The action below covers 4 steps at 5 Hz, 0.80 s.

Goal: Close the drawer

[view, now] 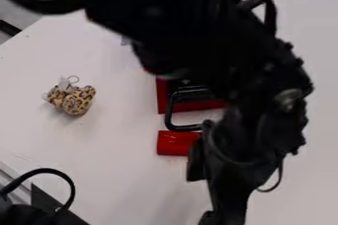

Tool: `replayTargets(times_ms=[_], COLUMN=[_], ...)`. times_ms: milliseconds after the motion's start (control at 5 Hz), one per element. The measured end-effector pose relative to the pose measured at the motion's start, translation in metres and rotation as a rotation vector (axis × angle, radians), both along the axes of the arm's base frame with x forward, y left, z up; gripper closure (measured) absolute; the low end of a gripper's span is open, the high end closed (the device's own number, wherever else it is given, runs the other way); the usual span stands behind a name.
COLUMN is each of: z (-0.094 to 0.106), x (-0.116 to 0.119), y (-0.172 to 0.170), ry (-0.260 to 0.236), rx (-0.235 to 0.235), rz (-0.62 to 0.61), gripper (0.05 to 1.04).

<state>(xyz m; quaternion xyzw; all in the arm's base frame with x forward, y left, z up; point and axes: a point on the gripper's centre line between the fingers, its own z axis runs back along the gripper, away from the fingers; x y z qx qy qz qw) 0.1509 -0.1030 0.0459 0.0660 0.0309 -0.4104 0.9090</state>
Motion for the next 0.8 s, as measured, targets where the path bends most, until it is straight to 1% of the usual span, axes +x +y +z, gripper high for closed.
replayTargets(times_ms=[200,400,600,800], z=[-0.010,-0.020,-0.025,-0.027], x=[-0.001,0.008,0.013,0.022], y=[0.007,0.020,0.028,0.032], ry=[-0.012,-0.007,-0.004,0.001], rx=[0.004,0.025,0.031,0.027], rz=[0.024,0.085,0.119,0.148], gripper=[0.085,0.085,0.085,0.085])
